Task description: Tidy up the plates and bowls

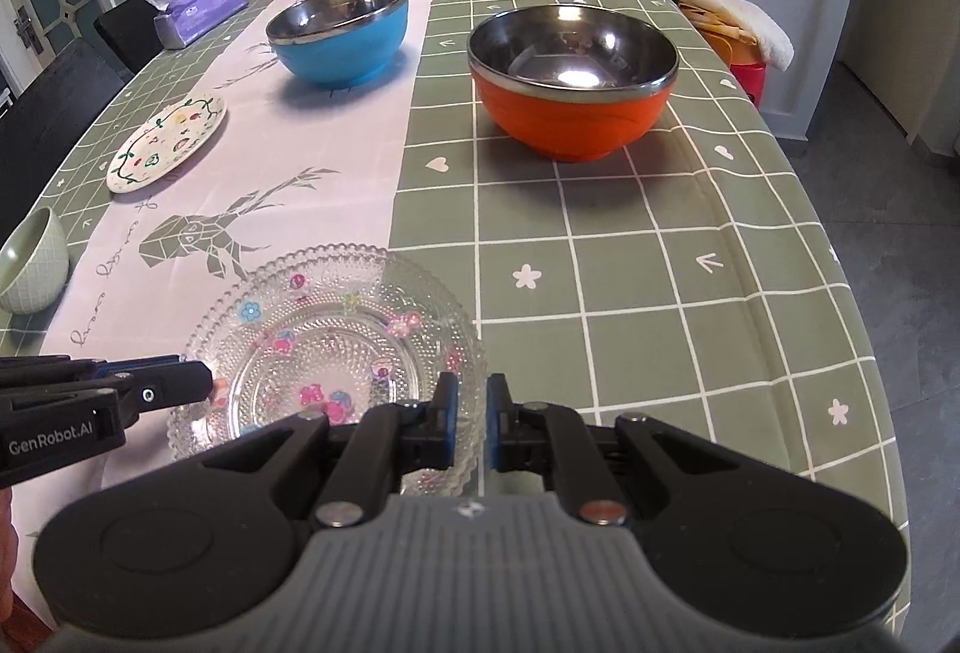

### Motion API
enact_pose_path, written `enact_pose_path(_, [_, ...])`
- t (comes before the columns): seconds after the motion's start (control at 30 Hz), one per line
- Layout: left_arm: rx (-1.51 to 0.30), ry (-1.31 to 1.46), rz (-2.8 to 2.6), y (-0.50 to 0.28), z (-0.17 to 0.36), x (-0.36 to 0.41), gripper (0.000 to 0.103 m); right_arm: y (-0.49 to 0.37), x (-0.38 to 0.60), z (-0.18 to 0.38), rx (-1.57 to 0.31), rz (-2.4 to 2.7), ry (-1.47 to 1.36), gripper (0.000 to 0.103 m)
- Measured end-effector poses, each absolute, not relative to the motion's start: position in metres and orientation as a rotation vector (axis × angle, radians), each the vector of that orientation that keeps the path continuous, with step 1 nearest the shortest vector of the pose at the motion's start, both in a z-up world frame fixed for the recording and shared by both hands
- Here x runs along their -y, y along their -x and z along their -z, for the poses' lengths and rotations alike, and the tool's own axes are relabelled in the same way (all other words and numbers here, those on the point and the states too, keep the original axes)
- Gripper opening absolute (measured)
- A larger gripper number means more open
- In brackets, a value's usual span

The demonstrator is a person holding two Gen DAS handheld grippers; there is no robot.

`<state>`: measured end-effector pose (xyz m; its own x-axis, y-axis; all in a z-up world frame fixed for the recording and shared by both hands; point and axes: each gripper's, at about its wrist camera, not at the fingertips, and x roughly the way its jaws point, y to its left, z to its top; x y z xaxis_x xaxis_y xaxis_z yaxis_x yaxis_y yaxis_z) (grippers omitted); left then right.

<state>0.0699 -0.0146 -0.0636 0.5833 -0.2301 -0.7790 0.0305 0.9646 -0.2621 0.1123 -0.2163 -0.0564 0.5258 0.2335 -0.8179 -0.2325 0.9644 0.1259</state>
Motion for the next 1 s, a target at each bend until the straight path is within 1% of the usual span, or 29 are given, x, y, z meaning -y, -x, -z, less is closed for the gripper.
enact_pose_path(0.13, [-0.928,0.197,0.159,-0.07,0.064,0.017,0.019,-0.113,0.218,0.056,-0.985,-0.289,-0.031,0.017])
enact_pose_path(0.17, [-0.919,0.188,0.159,-0.069,0.063,0.018,0.023,-0.113,0.218,0.055,-0.986,-0.287,-0.038,0.017])
enact_pose_path(0.2, [-0.908,0.179,0.159,-0.068,0.062,0.018,0.026,-0.113,0.219,0.054,-0.986,-0.288,-0.046,0.021])
enact_pose_path(0.23, [-0.897,0.168,0.158,-0.067,0.06,0.019,0.03,-0.113,0.22,0.054,-0.983,-0.29,-0.054,0.023])
enact_pose_path(0.33, [-0.866,0.131,0.159,-0.065,0.055,0.021,0.032,-0.112,0.222,0.051,-0.969,-0.294,-0.076,0.027])
enact_pose_path(0.37, [-0.855,0.12,0.162,-0.064,0.053,0.021,0.035,-0.112,0.222,0.05,-0.963,-0.292,-0.08,0.03])
enact_pose_path(0.4, [-0.846,0.109,0.162,-0.063,0.051,0.022,0.036,-0.111,0.223,0.048,-0.954,-0.293,-0.085,0.035])
enact_pose_path(0.47, [-0.828,0.086,0.163,-0.063,0.046,0.024,0.038,-0.11,0.223,0.045,-0.932,-0.307,-0.099,0.036])
enact_pose_path(0.6, [-0.806,0.055,0.167,-0.062,0.039,0.023,0.039,-0.106,0.218,0.039,-0.892,-0.355,-0.105,0.041])
enact_pose_path(0.7, [-0.813,0.043,0.173,-0.065,0.035,0.02,0.039,-0.107,0.212,0.037,-0.889,-0.4,-0.124,0.044])
enact_pose_path(0.83, [-0.829,0.035,0.171,-0.071,0.03,0.008,0.039,-0.115,0.202,0.038,-0.937,-0.457,-0.187,0.044])
enact_pose_path(1.0, [-0.847,-0.004,0.161,-0.079,0.023,-0.017,0.039,-0.124,0.18,0.036,-0.96,-0.498,-0.164,0.044])
